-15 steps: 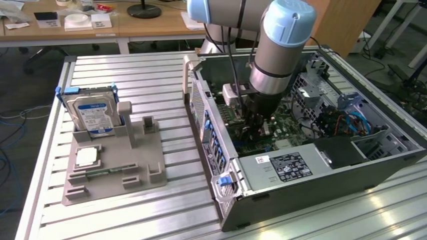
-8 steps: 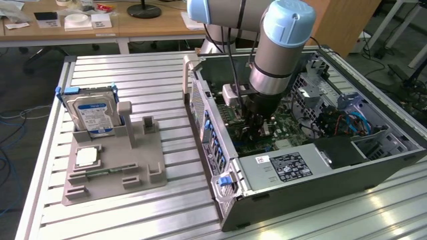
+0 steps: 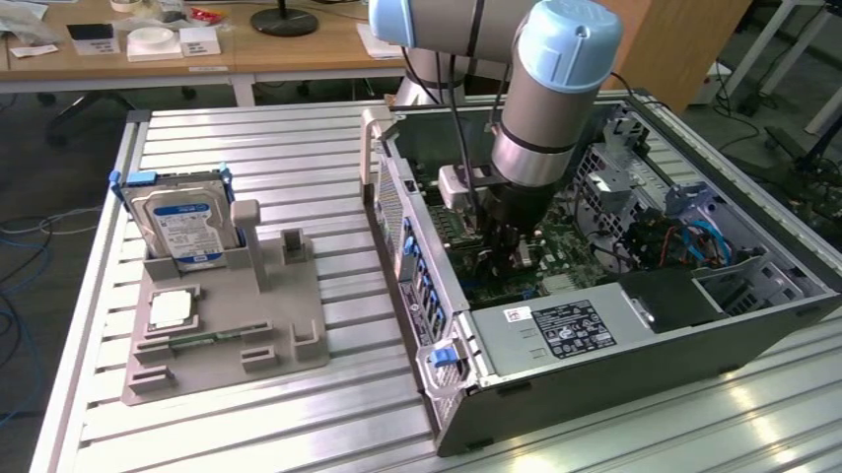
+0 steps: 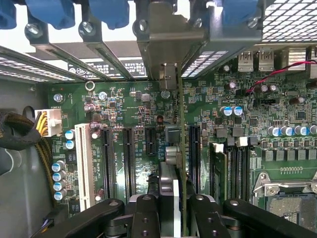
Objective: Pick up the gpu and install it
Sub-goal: 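Insert the gpu into the slot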
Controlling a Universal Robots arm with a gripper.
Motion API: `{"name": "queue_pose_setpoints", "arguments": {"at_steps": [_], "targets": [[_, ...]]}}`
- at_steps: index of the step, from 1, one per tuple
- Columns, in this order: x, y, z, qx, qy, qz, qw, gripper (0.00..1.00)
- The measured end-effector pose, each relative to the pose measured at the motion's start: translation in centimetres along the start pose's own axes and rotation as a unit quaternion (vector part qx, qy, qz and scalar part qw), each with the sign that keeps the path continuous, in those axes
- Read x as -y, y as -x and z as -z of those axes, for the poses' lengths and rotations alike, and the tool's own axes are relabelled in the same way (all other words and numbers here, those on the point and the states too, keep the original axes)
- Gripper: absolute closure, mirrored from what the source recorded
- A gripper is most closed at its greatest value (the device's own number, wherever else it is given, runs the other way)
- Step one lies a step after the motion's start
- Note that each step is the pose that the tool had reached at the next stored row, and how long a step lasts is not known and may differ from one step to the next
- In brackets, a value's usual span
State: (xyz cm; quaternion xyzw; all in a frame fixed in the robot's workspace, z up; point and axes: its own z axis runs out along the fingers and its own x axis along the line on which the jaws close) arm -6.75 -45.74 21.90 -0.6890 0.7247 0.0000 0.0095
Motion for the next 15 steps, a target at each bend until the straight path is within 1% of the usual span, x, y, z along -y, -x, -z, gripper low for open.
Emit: {"name": "queue_pose_setpoints", "arguments": {"at_steps": [3, 5, 15], "targets": [[0.00, 0.00, -0.41, -0.0001, -0.0001, 0.000, 1.0000, 0.72], [-0.02, -0.02, -0.65, -0.0006, 0.0003, 0.000, 1.0000, 0.72], [-0.02, 0.00, -0.72, 0.0001, 0.0000, 0.000, 1.0000, 0.72]]}}
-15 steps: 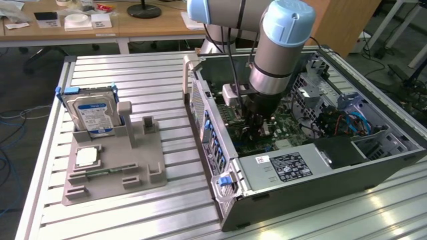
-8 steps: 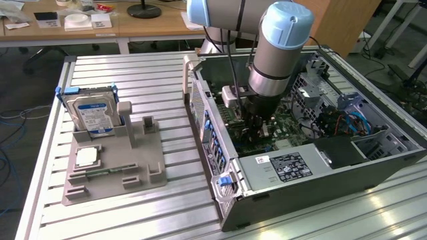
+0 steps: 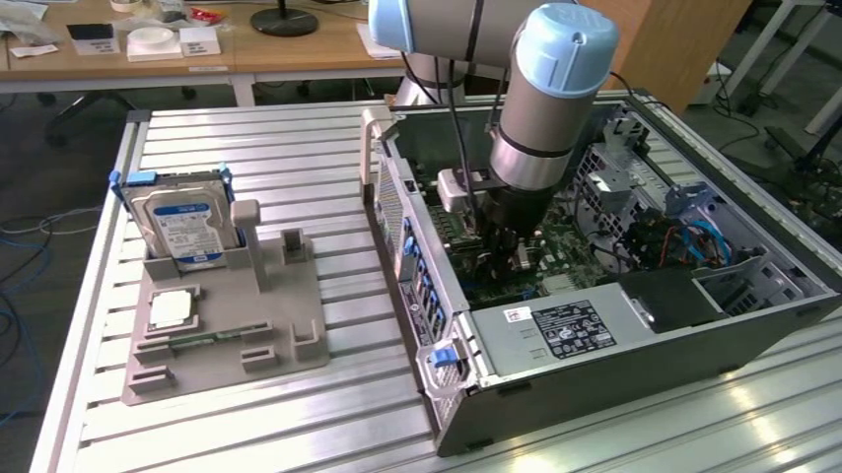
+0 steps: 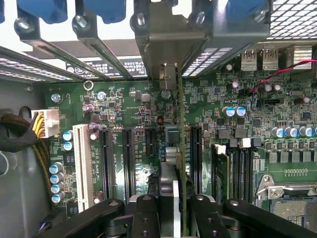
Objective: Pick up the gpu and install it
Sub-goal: 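Insert the gpu into the slot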
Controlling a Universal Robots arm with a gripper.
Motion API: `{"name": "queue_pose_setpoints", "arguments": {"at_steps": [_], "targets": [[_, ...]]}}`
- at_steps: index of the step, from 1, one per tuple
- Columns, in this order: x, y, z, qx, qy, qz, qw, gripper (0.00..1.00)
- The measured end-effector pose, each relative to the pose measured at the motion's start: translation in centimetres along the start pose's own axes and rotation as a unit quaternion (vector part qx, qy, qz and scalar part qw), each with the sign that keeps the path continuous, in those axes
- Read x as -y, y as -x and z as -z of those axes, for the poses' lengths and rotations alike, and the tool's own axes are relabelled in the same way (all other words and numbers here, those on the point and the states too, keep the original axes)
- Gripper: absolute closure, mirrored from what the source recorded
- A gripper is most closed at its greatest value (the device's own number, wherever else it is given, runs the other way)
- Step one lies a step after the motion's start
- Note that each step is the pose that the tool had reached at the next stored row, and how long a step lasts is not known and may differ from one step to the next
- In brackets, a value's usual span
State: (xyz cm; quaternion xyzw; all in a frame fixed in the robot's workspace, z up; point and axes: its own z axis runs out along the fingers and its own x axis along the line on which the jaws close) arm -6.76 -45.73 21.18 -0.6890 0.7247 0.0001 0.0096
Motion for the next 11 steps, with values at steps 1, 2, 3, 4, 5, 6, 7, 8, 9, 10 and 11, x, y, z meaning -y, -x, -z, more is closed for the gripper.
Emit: {"name": "queue_pose_setpoints", "arguments": {"at_steps": [1, 2, 3, 4, 5, 6, 7, 8, 9, 10, 11], "targets": [[0.02, 0.0, -0.18, 0.0024, -0.0011, 0.000, 1.0000, 0.72], [0.01, 0.0, -0.08, 0.0012, -0.0005, 0.000, 1.0000, 0.71], [0.00, 0.0, 0.09, 0.0000, 0.0000, 0.000, 1.0000, 0.71], [0.01, 0.0, 0.17, 0.0003, -0.0002, 0.000, 1.0000, 0.65], [0.01, 0.0, 0.38, 0.0000, -0.0001, 0.000, 1.0000, 0.65], [0.01, 0.0, 0.63, 0.0000, -0.0001, 0.000, 1.0000, 0.65], [0.01, 0.0, 0.98, 0.0000, -0.0001, 0.000, 1.0000, 0.65], [0.02, 0.0, 1.44, -0.0001, -0.0001, 0.000, 1.0000, 0.65], [0.03, 0.0, 1.88, 0.0000, -0.0002, 0.000, 1.0000, 0.65], [0.03, 0.0, 2.34, -0.0001, -0.0003, 0.000, 1.0000, 0.65], [0.04, 0.0, 2.79, -0.0001, -0.0003, 0.000, 1.0000, 0.65]]}}
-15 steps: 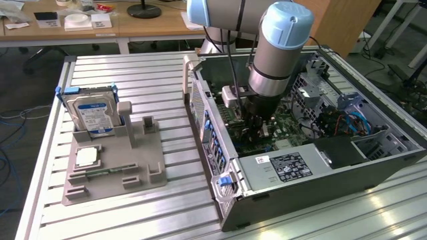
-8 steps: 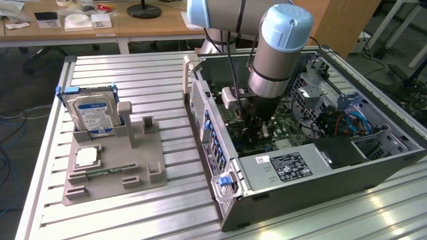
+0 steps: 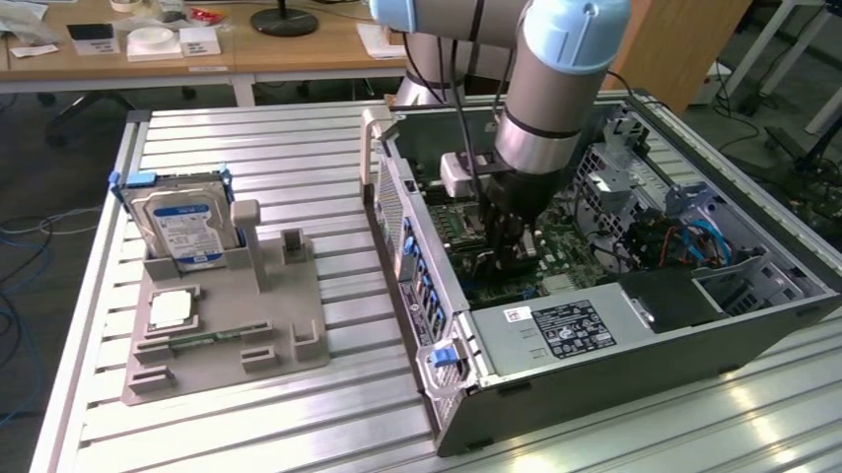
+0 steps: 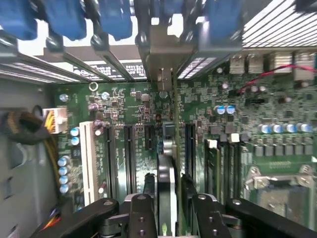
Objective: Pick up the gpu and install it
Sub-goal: 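Insert the gpu into the slot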
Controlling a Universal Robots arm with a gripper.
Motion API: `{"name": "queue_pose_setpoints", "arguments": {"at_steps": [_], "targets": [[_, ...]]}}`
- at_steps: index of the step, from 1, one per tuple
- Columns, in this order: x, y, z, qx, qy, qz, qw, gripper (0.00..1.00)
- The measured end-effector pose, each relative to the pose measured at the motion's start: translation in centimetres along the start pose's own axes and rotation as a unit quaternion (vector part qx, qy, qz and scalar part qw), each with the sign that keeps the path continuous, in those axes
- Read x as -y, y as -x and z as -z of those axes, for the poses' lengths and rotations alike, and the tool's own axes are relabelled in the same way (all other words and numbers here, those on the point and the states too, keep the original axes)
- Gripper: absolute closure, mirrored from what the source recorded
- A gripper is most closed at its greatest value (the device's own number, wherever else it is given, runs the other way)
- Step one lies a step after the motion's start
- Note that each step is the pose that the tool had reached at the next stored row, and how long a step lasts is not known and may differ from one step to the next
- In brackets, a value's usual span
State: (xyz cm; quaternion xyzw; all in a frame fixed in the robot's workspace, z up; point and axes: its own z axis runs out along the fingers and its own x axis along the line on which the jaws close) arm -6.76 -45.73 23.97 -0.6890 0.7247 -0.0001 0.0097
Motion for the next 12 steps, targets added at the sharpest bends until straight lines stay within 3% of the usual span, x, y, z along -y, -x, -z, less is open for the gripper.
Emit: {"name": "queue_pose_setpoints", "arguments": {"at_steps": [9, 12], "targets": [[0.05, 0.1, 3.96, 0.0001, -0.0009, 0.000, 1.0000, 0.65], [0.06, 0.1, 4.14, 0.0002, -0.0011, 0.000, 1.0000, 0.65]]}}
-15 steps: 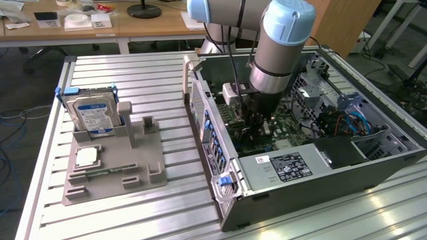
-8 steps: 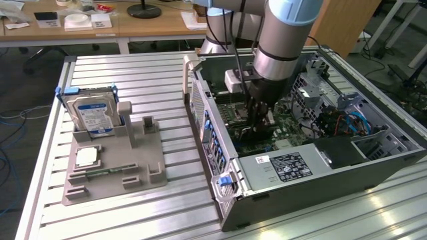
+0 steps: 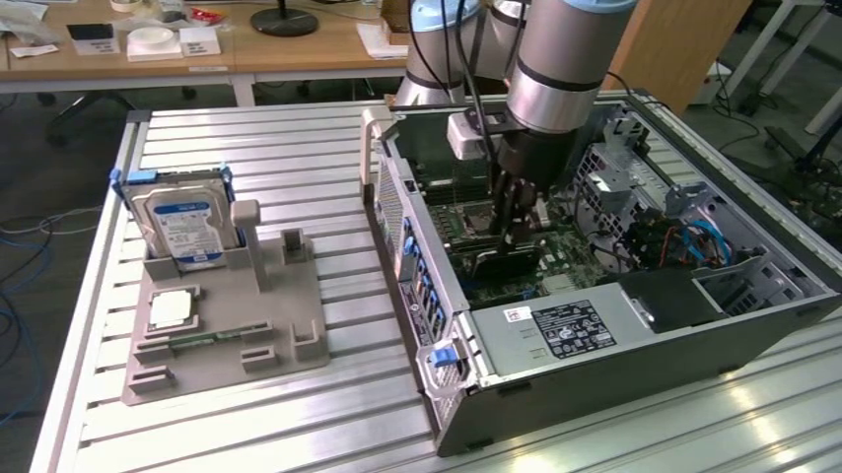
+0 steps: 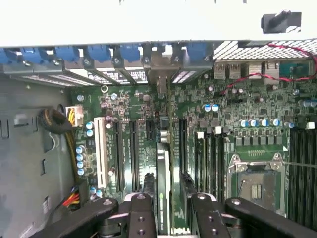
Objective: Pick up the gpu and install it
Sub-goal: 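Insert the gpu into the slot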
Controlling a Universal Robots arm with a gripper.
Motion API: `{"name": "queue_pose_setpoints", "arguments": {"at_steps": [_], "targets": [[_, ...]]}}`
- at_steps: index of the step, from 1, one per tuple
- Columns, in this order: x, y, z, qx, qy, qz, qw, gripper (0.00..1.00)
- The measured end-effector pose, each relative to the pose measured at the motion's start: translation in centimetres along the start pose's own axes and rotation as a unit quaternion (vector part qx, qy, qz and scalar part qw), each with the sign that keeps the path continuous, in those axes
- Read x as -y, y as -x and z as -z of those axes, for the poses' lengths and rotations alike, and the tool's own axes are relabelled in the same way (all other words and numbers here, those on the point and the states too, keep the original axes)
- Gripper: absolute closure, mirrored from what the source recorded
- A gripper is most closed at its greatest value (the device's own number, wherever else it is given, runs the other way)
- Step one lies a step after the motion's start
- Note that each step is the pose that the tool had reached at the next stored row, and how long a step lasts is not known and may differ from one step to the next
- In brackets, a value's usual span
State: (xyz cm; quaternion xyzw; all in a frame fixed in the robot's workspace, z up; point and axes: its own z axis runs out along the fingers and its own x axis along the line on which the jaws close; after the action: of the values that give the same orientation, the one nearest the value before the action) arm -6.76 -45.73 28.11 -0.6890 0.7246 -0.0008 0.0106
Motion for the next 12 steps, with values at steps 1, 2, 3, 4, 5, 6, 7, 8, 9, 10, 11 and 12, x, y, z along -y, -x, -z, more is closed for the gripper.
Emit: {"name": "queue_pose_setpoints", "arguments": {"at_steps": [1, 2, 3, 4, 5, 6, 7, 8, 9, 10, 11, 12], "targets": [[0.00, 0.00, 0.01, 0.0000, 0.0000, 0.000, 1.0000, 0.67], [0.00, 0.00, 0.00, 0.0000, 0.0000, 0.000, 1.0000, 0.73], [0.00, 0.00, 0.01, -0.0001, 0.0000, 0.000, 1.0000, 0.79], [0.00, 0.00, 0.01, -0.0001, 0.0001, 0.000, 1.0000, 0.79], [0.00, 0.00, 0.01, -0.0001, 0.0001, 0.000, 1.0000, 0.85], [0.00, 0.00, 0.01, -0.0001, 0.0000, 0.000, 1.0000, 0.85], [0.00, 0.00, 0.01, -0.0001, 0.0000, 0.000, 1.0000, 0.90], [0.00, 0.00, 0.01, -0.0001, 0.0000, 0.000, 1.0000, 0.90], [0.00, 0.00, 0.01, -0.0001, 0.0000, 0.000, 1.0000, 0.89], [0.00, 0.00, 0.01, -0.0001, 0.0001, 0.000, 1.0000, 0.89], [0.00, 0.00, 0.01, -0.0001, 0.0000, 0.000, 1.0000, 0.89], [0.00, 0.00, 0.01, -0.0001, 0.0000, 0.000, 1.0000, 0.89]]}}
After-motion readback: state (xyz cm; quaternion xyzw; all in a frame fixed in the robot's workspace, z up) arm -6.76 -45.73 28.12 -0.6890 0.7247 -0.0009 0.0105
